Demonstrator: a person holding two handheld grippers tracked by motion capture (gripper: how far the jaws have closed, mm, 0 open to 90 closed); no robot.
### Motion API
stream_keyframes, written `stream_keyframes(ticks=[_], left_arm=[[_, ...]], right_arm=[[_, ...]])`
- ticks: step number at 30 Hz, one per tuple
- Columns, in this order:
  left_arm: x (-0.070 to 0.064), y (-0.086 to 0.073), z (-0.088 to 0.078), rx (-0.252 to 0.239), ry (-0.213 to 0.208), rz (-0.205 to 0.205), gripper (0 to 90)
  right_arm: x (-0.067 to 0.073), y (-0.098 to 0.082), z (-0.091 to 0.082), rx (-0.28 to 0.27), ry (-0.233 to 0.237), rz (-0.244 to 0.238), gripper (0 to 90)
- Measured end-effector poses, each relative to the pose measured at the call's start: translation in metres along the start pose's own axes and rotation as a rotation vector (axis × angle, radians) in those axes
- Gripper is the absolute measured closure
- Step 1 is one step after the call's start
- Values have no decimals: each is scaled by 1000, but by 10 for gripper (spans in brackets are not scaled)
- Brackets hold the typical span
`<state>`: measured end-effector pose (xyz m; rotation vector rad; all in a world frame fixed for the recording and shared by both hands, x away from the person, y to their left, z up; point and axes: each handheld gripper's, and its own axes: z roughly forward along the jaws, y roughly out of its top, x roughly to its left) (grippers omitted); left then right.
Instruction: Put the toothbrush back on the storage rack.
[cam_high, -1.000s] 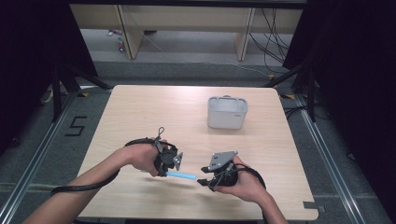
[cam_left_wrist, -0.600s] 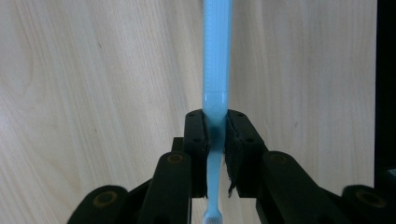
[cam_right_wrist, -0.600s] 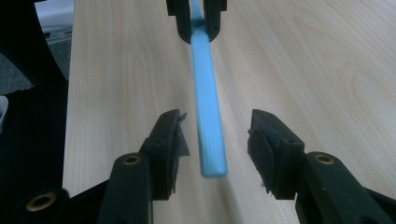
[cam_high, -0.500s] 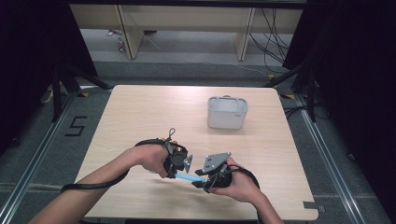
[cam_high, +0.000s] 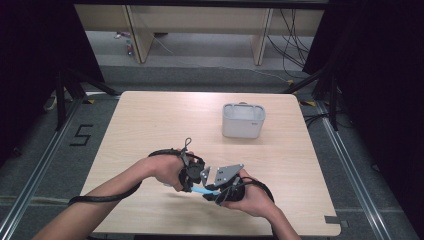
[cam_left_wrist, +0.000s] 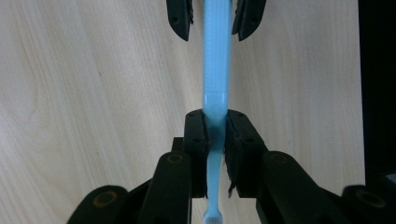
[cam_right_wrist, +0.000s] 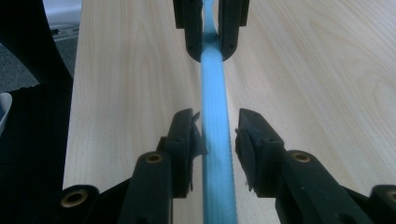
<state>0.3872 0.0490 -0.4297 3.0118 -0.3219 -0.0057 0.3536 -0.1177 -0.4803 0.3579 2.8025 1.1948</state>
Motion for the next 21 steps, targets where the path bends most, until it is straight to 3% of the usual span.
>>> stream_keyframes(ticks=[9, 11, 13, 15, 16, 19, 20, 21], left_arm=[[0, 3, -1, -7, -2, 2, 785], [-1, 3, 0, -29, -4, -18, 785], [-1, 4, 0, -33, -9, -16, 785], [0, 4, -1, -17, -3, 3, 785], [1, 4, -1, -16, -3, 3, 785], [1, 4, -1, -14, -1, 2, 785], [-1, 3, 0, -38, -7, -26, 784], [-1, 3, 0, -39, -4, -25, 784]], right_arm=[[0, -1, 3, 9, 14, -11, 734], [0, -1, 2, 17, 19, -3, 743], [2, -1, 2, 26, 28, 14, 760], [0, -2, 3, 11, 20, -4, 777], [2, -3, 2, 19, 13, 27, 779], [0, -3, 3, 8, 14, 3, 780], [0, -3, 3, 6, 12, 12, 783], [0, -3, 3, 6, 12, 12, 783]])
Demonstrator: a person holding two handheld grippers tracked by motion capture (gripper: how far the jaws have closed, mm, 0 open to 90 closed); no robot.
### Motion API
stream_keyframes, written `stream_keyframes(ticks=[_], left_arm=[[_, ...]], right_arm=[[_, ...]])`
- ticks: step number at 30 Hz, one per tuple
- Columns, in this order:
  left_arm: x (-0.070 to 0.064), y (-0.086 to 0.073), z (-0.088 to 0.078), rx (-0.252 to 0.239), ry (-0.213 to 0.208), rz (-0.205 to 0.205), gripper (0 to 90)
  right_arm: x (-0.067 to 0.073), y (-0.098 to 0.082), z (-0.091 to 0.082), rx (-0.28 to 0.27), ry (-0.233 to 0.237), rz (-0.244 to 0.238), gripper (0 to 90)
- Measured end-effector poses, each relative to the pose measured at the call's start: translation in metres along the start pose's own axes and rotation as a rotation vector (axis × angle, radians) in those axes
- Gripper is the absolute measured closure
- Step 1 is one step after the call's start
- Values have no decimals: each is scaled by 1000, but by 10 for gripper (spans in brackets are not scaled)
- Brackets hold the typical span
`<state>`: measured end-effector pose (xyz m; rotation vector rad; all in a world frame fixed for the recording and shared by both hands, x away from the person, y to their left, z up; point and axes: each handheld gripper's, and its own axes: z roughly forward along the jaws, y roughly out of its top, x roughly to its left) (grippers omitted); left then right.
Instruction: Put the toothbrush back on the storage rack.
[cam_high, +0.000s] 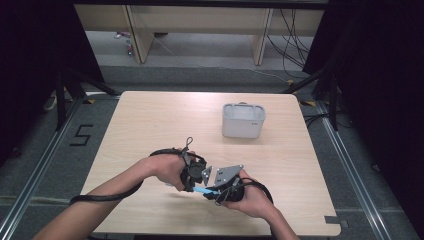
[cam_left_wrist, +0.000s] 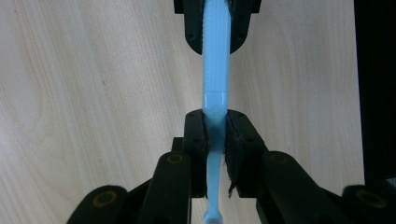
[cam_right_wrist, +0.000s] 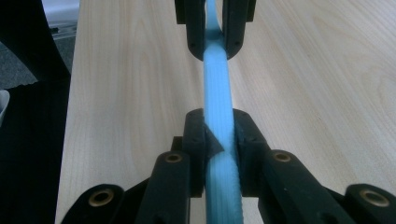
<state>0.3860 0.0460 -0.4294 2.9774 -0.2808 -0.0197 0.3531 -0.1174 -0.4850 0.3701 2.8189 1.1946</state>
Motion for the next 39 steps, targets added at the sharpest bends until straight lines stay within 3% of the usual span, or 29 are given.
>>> stream_keyframes(ticks=[1, 3, 4, 7, 8, 9, 10, 11, 12, 13, 14, 15, 17, 18, 21, 22, 24, 26, 27, 28, 31, 32, 34, 35, 36, 37, 39], left_arm=[[2, 0, -1, 19, 8, 28, 784], [2, -1, -1, 8, 11, 23, 782], [0, -2, 0, -22, 12, -2, 781], [2, -4, -1, -36, 29, 5, 734], [1, -5, 0, -80, 43, -27, 734], [3, -6, -3, -80, 70, -9, 666], [1, -9, -4, -132, 88, -45, 666], [2, -10, -5, -132, 98, -37, 629], [1, -12, -6, -165, 107, -62, 609], [2, -14, -9, -160, 124, -49, 593], [1, -16, -10, -185, 140, -68, 578], [2, -18, -12, -179, 151, -62, 549], [0, -22, -13, -200, 164, -82, 514], [-1, -25, -13, -208, 173, -94, 488], [-4, -31, -14, -233, 201, -124, 436], [-6, -34, -14, -246, 212, -134, 420], [-8, -39, -15, -272, 228, -154, 387], [-10, -43, -17, -295, 240, -164, 368], [-11, -45, -18, -306, 249, -170, 358], [-12, -47, -18, -318, 259, -182, 350], [-13, -54, -18, -339, 283, -208, 334], [-13, -57, -18, -346, 288, -213, 330], [-13, -62, -16, -363, 294, -237, 321], [-13, -64, -17, -347, 297, -223, 318], [-14, -65, -13, -384, 300, -257, 317], [-13, -68, -14, -363, 302, -235, 317], [-14, -72, -12, -392, 307, -255, 313]], right_arm=[[0, 0, 0, -1, -2, 0, 783], [0, 0, -1, -1, -18, -13, 784], [0, 0, -1, -1, -19, -11, 785], [1, -2, -2, 0, -26, 8, 786], [1, -2, -2, 0, -26, 8, 786], [-1, -3, -4, 2, -39, -9, 786], [-1, -3, -4, 2, -39, -9, 786], [-1, -5, -5, 6, -42, 25, 786], [-2, -6, -4, 0, -46, 8, 786], [-4, -7, -5, -2, -56, -7, 786], [-4, -8, -5, -2, -52, 0, 786], [-3, -9, -5, 3, -61, 20, 786], [-3, -10, -7, 6, -64, 31, 786], [-5, -10, -7, -3, -74, 4, 786], [-6, -11, -8, -8, -78, 16, 786], [-7, -12, -9, -14, -95, 0, 786], [-7, -13, -10, -16, -91, 25, 786], [-8, -14, -11, -19, -102, 19, 786], [-7, -15, -11, -19, -97, 51, 786], [-7, -16, -12, -18, -98, 54, 786], [-10, -18, -12, -22, -118, 29, 786], [-8, -18, -12, -21, -111, 62, 786], [-8, -19, -13, -25, -108, 51, 786], [-9, -20, -14, -25, -120, 40, 786], [-9, -20, -14, -27, -112, 52, 786], [-10, -21, -14, -23, -113, 45, 786], [-10, -23, -16, -27, -126, 56, 785]])
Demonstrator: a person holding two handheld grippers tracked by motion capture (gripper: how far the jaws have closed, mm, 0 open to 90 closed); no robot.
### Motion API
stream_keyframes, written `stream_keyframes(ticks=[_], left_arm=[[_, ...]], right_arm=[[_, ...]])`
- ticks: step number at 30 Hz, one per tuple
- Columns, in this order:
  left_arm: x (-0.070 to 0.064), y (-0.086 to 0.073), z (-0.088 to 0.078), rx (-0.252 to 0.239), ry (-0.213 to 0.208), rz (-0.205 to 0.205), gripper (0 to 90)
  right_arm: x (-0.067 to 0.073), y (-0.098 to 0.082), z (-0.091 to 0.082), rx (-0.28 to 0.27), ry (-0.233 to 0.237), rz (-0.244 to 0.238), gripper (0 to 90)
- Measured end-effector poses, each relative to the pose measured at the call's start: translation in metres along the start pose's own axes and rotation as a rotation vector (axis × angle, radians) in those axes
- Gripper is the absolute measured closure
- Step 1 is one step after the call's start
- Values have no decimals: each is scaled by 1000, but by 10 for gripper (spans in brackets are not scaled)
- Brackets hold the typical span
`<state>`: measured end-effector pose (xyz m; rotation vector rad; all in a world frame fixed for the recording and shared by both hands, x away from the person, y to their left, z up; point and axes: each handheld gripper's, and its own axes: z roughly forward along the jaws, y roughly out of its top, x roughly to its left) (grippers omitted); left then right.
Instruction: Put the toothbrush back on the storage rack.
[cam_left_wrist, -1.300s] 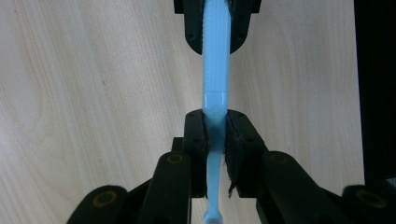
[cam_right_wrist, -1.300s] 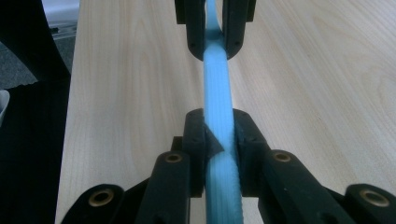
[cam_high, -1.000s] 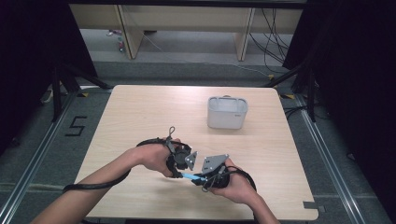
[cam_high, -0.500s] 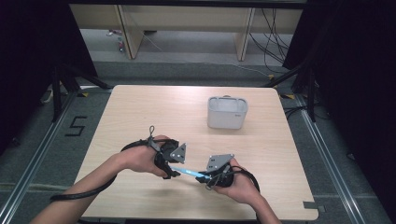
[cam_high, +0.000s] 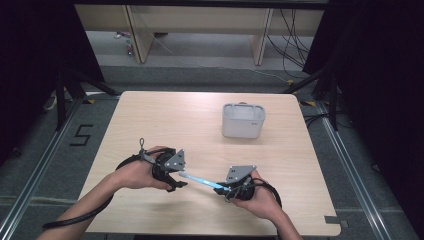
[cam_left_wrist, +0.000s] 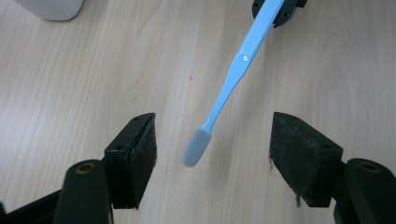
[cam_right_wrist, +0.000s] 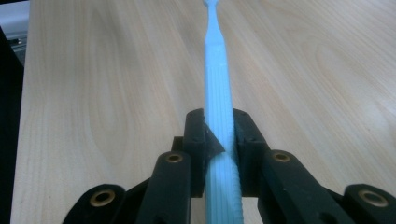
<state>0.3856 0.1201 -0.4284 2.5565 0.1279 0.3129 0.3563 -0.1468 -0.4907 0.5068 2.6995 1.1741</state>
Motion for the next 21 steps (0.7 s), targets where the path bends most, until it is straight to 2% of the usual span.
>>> stream_keyframes(ticks=[2, 3, 4, 5, 6, 8, 9, 10, 12, 13, 17, 19, 20, 21], left_arm=[[-1, -4, 0, -26, 6, -20, 311], [0, -6, 0, -30, 8, -17, 310], [-1, -8, -1, -41, 11, -28, 310], [-1, -11, -1, -49, 14, -36, 310], [0, -13, -1, -53, 13, -41, 309], [-1, -16, 0, -64, 21, -54, 309], [-1, -19, 0, -69, 29, -53, 310], [-1, -22, 1, -89, 40, -73, 313], [0, -25, -1, -81, 43, -69, 313], [-1, -27, 1, -105, 51, -96, 314], [-1, -33, -1, -141, 86, -117, 323], [-1, -35, -1, -163, 94, -131, 328], [-1, -36, 0, -180, 98, -150, 329], [-1, -37, -1, -176, 101, -147, 329]], right_arm=[[0, -1, -1, -3, -3, 9, 786], [-2, -1, -2, -10, -16, -19, 786], [-1, -2, -2, -8, -10, 17, 785], [-1, -2, -4, -5, -15, 30, 786], [-3, -3, -4, -19, -18, 5, 786], [-4, -3, -6, -25, -30, -3, 785], [-4, -3, -7, -21, -31, 8, 785], [-3, -4, -7, -20, -31, 27, 786], [-4, -5, -7, -23, -37, 19, 786], [-4, -5, -8, -27, -47, 34, 786], [-5, -5, -9, -35, -53, 23, 786], [-5, -5, -10, -42, -62, 36, 785], [-5, -5, -11, -40, -70, 55, 786], [-5, -5, -10, -47, -73, 54, 786]])
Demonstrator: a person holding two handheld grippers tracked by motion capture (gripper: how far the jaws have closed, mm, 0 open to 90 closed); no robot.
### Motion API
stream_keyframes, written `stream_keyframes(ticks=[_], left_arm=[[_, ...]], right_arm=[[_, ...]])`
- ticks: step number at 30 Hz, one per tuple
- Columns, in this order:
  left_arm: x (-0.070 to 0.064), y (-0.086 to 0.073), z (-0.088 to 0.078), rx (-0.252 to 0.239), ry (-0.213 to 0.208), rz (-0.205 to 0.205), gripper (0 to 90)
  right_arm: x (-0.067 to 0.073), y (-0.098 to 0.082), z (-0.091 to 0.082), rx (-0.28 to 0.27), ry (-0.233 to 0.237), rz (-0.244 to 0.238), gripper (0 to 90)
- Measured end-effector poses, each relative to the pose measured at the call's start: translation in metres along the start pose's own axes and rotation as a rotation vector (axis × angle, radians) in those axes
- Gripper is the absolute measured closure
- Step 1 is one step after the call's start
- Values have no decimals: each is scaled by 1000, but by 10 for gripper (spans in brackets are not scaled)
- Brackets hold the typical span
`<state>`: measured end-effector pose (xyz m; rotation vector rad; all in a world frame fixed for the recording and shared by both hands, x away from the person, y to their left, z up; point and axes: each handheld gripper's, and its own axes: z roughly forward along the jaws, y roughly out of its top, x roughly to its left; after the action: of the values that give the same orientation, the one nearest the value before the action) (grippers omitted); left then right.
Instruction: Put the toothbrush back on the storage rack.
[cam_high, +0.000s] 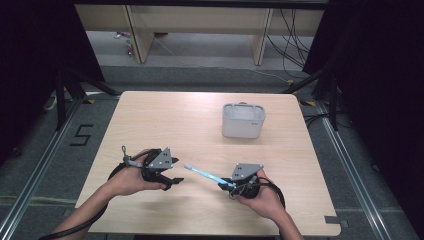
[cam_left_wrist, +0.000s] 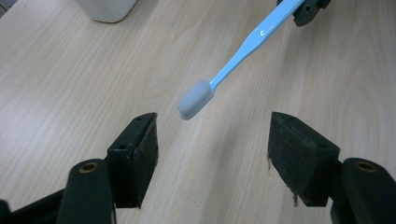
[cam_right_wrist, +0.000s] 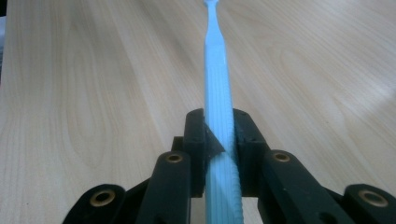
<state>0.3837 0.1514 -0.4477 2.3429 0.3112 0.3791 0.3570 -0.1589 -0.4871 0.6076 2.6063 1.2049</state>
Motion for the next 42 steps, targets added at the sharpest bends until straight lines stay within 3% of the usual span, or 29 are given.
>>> stream_keyframes(ticks=[1, 2, 7, 14, 18, 23, 31, 32, 38, 40, 42], left_arm=[[0, -1, 1, -22, 7, -24, 329], [1, -2, 0, -13, 11, -12, 330], [0, -6, 2, -65, 33, -55, 335], [0, -8, 4, -102, 48, -111, 335], [1, -9, 5, -98, 41, -109, 346], [-1, -10, 10, -110, 38, -141, 350], [-3, -12, 22, -170, 24, -240, 344], [-3, -12, 24, -177, 14, -241, 339], [-4, -8, 30, -213, 23, -262, 323], [-5, -6, 31, -227, 19, -276, 320], [-5, -5, 33, -247, 16, -293, 319]], right_arm=[[0, 0, 0, -3, 2, -6, 786], [-1, 1, -1, -8, -9, -12, 786], [-4, 1, -3, -40, -34, -10, 786], [-6, 1, -5, -74, -73, 4, 786], [-9, 2, -7, -98, -96, 20, 786], [-11, 3, -10, -129, -131, 45, 786], [-9, 4, -9, -168, -152, 68, 786], [-11, 4, -9, -180, -161, 52, 786], [-9, 5, -9, -202, -170, 71, 786], [-11, 6, -10, -219, -189, 39, 786], [-10, 7, -10, -217, -182, 50, 785]])
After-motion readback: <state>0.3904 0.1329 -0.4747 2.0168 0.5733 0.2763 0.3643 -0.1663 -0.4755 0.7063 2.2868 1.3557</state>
